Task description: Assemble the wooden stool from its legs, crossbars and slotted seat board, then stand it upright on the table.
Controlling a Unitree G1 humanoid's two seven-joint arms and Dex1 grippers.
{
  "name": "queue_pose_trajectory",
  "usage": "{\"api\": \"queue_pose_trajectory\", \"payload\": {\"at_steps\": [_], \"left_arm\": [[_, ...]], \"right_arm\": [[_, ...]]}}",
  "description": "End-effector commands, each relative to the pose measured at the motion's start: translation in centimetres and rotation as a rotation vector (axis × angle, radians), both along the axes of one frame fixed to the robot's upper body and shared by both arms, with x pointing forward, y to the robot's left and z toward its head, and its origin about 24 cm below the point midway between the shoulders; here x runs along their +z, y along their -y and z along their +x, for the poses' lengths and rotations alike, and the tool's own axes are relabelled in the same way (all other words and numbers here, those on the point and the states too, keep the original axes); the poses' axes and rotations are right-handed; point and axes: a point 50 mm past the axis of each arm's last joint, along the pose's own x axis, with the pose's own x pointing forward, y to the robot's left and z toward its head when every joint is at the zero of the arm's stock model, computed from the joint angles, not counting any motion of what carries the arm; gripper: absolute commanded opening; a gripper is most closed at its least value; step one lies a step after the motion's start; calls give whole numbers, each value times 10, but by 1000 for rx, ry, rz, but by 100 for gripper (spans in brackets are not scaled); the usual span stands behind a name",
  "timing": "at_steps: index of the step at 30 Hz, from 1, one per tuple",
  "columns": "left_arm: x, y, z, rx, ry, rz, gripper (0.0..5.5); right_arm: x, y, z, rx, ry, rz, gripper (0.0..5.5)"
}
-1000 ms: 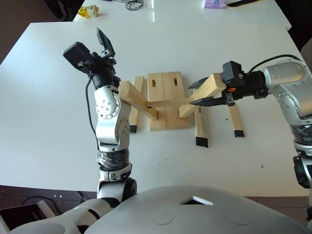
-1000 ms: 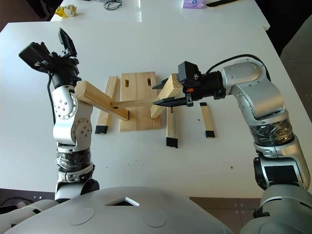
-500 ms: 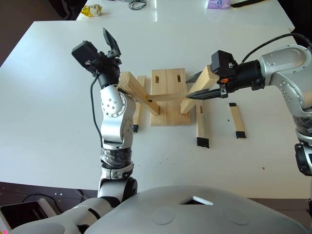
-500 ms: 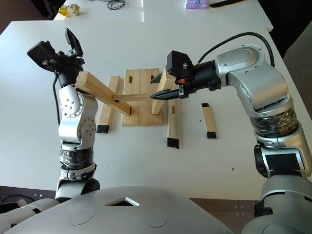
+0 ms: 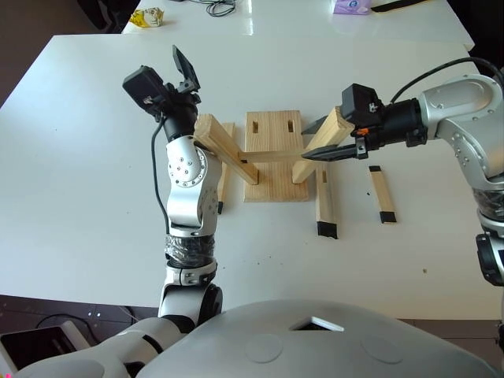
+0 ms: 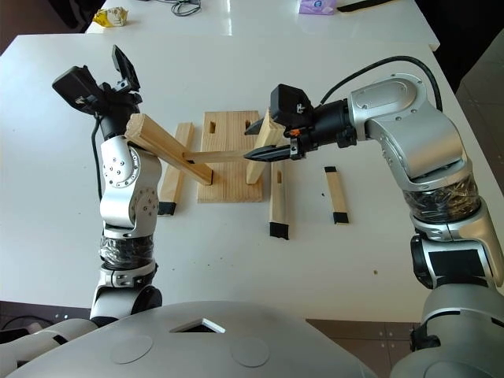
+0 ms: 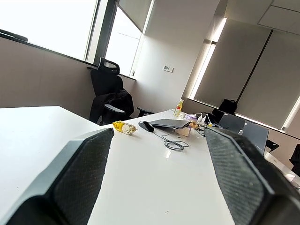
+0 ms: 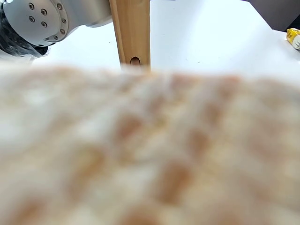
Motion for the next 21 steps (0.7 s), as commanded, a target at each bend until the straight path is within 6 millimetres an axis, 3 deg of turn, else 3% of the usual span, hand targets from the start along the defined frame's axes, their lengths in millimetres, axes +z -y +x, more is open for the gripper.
{"api": "queue_pose_trajectory", "payload": {"at_steps": [1, 8, 12, 16, 21], "left_arm": [[13, 87, 0, -365, 17, -57, 357], [10, 83, 2, -373, 6, -41, 357], [14, 66, -4, -387, 47, -106, 357], [31, 41, -28, -523, 182, -213, 388], [42, 10, -48, -569, 227, -243, 462]], "right_arm": [[-70, -30, -21, 41, -185, -126, 204], [-80, -30, -18, -2, -187, -116, 204], [-56, -25, -6, -53, -157, 42, 204], [-31, -12, -2, -94, -131, 172, 285], [-27, -6, -11, -119, -136, 253, 358]]}}
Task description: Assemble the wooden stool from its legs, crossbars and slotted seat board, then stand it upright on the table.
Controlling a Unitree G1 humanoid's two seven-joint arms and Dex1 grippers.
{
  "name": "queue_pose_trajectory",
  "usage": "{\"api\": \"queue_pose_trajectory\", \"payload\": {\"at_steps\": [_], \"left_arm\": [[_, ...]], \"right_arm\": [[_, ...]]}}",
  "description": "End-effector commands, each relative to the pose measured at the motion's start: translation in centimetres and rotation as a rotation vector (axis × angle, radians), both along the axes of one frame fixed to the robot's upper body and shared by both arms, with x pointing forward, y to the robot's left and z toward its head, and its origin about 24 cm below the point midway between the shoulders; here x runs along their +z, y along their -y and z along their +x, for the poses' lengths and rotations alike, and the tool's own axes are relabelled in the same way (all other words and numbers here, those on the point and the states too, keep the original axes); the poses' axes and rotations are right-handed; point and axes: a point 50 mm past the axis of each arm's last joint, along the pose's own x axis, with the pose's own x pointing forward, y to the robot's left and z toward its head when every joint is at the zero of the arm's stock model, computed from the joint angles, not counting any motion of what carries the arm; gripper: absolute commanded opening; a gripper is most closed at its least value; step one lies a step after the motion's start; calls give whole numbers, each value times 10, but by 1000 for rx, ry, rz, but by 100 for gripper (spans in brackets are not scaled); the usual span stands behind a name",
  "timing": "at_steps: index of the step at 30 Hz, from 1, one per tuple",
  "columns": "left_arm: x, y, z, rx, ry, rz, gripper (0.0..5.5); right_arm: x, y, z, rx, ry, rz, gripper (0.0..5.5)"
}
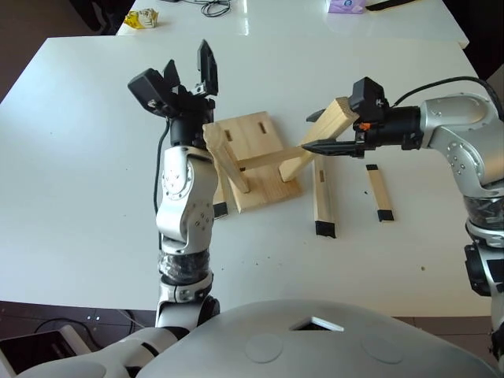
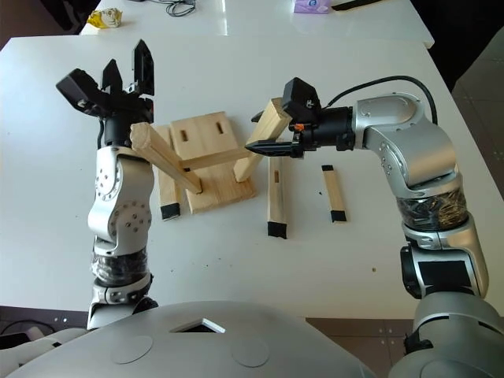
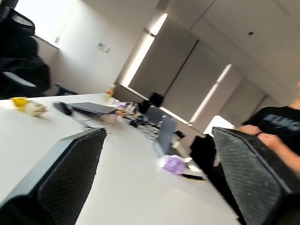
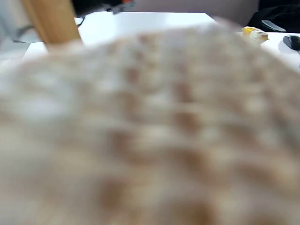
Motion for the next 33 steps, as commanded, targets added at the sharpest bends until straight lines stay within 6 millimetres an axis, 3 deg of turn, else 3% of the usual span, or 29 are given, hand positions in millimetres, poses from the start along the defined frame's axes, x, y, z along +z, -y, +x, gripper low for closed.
{"api": "queue_pose_trajectory", "payload": {"at_steps": [1, 6, 12, 18, 22, 27, 30, 33], "left_arm": [[11, -9, -10, -63, 27, 1, 483], [-3, -30, -3, -11, -50, 57, 485], [-27, -39, -1, 40, -134, 84, 485], [-42, -49, 9, 119, -187, 96, 485], [-38, -60, 6, 170, -176, 82, 485], [-50, -64, 12, 188, -226, 138, 485], [-61, -93, 5, 321, -313, 209, 485], [-79, -122, -4, 372, -470, 441, 485]], "right_arm": [[-5, -13, -17, 53, -37, 76, 379], [1, -18, -26, 46, -74, 188, 457], [13, -23, -32, 82, -76, 261, 538], [11, -27, -41, 141, -82, 228, 538], [2, -22, -40, 120, -90, 178, 538], [-4, -17, -46, 106, -104, 168, 538], [-7, -15, -43, 75, -96, 159, 538], [-7, -11, -42, 31, -89, 179, 538]]}}
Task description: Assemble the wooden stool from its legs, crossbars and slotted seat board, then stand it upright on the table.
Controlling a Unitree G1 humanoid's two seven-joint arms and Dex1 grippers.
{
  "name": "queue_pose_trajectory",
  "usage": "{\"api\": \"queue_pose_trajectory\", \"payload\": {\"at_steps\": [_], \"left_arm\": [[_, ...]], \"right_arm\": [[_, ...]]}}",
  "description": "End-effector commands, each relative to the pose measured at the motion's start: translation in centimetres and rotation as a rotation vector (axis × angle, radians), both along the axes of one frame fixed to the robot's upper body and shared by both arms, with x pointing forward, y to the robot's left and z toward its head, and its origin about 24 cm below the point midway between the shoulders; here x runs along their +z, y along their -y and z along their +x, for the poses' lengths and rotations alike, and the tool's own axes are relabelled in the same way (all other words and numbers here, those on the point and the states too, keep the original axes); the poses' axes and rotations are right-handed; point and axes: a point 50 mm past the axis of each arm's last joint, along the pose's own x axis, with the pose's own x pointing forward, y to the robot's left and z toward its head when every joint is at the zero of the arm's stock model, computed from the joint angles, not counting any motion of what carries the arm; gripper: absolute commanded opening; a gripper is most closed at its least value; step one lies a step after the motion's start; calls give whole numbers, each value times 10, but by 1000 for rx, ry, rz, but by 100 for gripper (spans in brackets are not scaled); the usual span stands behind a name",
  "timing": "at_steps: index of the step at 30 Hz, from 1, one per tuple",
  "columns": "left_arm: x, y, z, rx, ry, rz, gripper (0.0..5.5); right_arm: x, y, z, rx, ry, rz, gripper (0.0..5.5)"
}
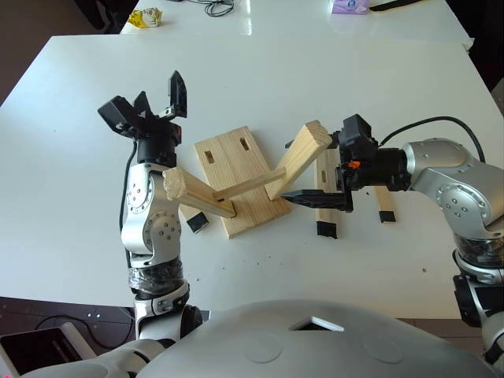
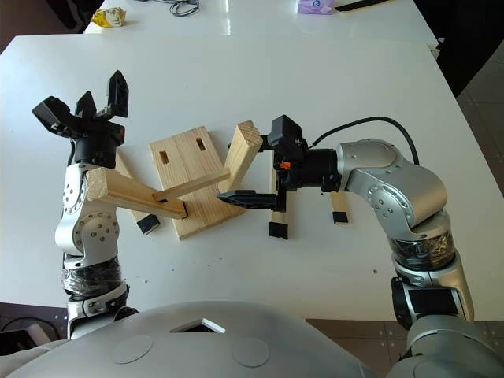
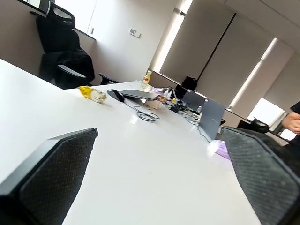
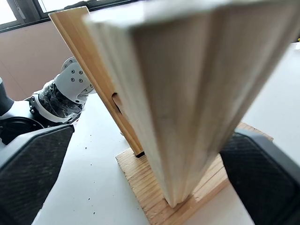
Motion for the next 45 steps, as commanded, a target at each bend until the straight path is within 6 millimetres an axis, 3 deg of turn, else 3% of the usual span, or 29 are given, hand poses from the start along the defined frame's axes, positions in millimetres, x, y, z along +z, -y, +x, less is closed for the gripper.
{"api": "queue_pose_trajectory", "payload": {"at_steps": [1, 3, 7, 14, 22, 25, 29, 45], "left_arm": [[-30, -38, -17, 41, -280, 271, 485], [-42, -43, -24, -44, -399, 355, 485], [-47, -39, -26, -254, -505, 540, 485], [-35, -29, -14, -463, -481, 715, 485], [-39, -13, 4, -685, -501, 1128, 485], [-38, -13, 12, -696, -497, 1203, 485], [-40, -13, 20, -722, -495, 1259, 485], [-72, 24, 58, -828, -424, 1221, 485]], "right_arm": [[0, 6, 2, -61, 17, 10, 538], [0, 7, 1, -95, 28, 27, 538], [2, 3, 0, -136, 47, 71, 538], [2, 4, 3, -162, 83, 70, 538], [6, -1, 3, -113, 108, 99, 538], [9, -2, 2, -89, 113, 111, 538], [9, -2, 2, -82, 115, 116, 538], [5, -11, 3, -62, 90, 112, 538]]}}
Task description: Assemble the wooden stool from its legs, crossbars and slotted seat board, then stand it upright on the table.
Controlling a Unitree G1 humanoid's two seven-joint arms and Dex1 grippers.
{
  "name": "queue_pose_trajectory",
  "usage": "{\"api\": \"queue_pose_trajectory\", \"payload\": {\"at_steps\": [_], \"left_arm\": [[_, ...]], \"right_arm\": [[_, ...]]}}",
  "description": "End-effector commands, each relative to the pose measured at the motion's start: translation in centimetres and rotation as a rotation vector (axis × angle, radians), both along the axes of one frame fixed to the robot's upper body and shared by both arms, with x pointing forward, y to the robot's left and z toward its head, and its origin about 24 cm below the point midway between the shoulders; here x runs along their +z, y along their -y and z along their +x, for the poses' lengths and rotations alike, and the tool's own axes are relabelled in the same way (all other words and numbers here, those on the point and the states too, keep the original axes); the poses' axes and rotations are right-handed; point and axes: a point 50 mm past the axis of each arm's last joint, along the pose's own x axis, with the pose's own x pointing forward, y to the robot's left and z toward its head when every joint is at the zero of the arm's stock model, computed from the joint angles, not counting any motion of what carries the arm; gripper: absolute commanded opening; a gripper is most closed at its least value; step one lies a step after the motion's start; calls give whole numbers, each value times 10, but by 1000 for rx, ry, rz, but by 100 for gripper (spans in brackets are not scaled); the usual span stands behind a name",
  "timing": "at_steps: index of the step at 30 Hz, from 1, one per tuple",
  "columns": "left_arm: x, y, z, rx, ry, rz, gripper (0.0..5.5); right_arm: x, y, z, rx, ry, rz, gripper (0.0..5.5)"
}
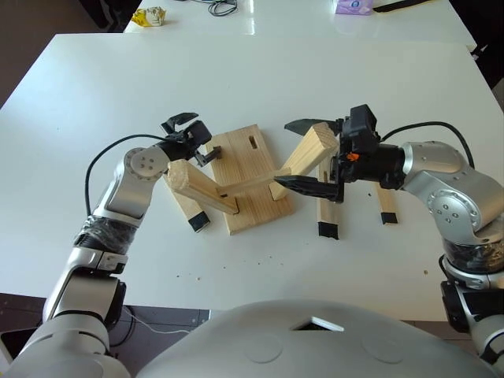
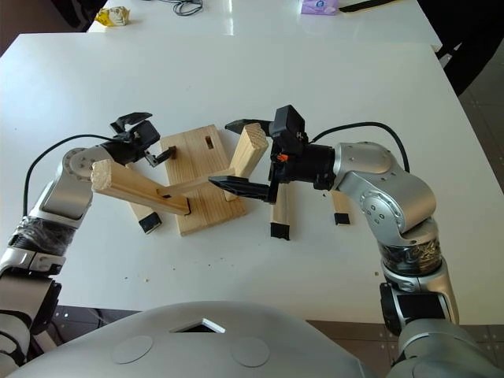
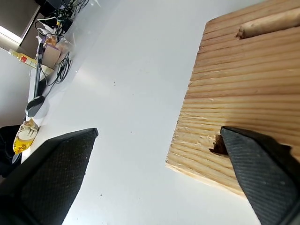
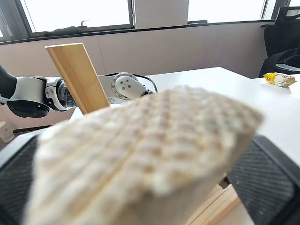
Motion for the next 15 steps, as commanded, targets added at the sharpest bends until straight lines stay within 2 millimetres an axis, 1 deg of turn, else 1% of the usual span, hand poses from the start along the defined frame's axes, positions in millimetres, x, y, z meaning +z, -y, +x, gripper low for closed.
{"api": "queue_pose_trajectory", "payload": {"at_steps": [1, 8, 10, 12, 15], "left_arm": [[-23, 10, 5, -24, -73, 15, 485], [-27, 33, 28, -55, -72, -56, 485], [-25, 34, 34, -30, -62, -87, 485], [-22, 34, 35, -36, -49, -114, 485], [-10, 25, 36, -15, -22, -198, 485]], "right_arm": [[2, -2, 3, -1, 4, -5, 538], [1, -4, 4, -17, -7, 6, 538], [3, -4, 5, -20, -8, 17, 538], [5, -1, 7, -35, -8, 29, 538], [11, 7, 10, -56, -4, 58, 538]]}}
